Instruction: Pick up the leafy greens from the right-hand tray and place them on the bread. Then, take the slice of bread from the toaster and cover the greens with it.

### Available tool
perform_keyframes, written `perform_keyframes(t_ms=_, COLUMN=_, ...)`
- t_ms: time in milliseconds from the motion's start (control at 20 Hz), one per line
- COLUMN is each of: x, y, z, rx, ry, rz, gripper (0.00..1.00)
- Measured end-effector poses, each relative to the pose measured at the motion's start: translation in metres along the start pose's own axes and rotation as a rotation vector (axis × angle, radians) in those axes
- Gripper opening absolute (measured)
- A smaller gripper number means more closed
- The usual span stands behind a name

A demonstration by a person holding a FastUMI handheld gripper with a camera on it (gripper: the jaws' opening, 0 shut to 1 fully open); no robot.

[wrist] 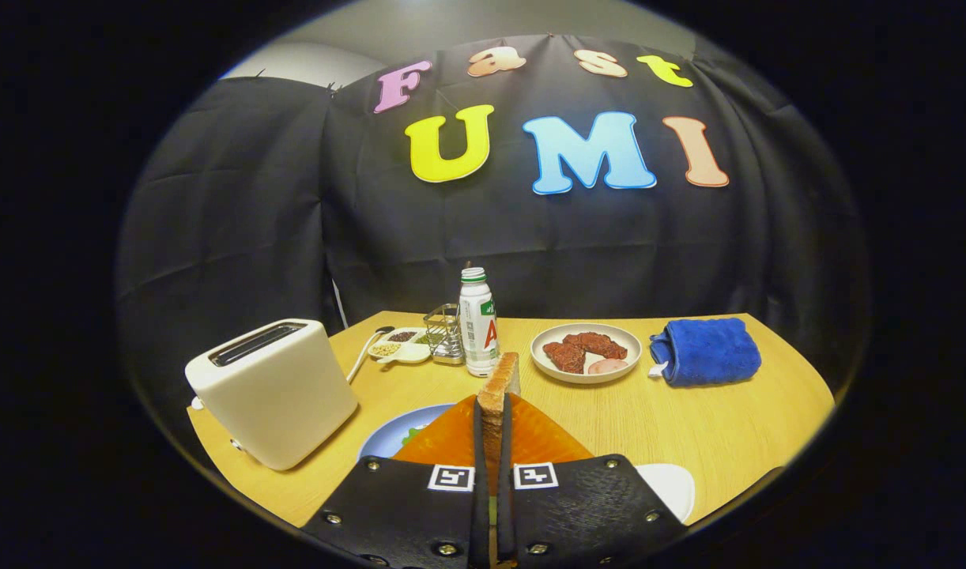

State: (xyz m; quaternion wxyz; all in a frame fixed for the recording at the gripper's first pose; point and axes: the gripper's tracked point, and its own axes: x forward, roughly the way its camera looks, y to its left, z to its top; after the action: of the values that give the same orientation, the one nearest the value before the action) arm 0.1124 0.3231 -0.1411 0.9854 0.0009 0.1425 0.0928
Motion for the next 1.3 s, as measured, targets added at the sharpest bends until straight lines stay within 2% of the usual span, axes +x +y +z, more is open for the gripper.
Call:
perform_keyframes(t_ms=500, x=0.011, y=0.023, z=-0.012, rx=-0.017, ry=0.023, rz=0.051, gripper=0.04)
perform_keyframes(t_ms=850, x=0.018, y=0.051, z=-0.026, rx=0.015, ry=0.059, rz=0.121, gripper=0.04)
perform_keyframes(t_ms=1300, x=0.030, y=0.084, z=-0.065, rx=0.098, ry=0.175, rz=0.200, gripper=0.04)
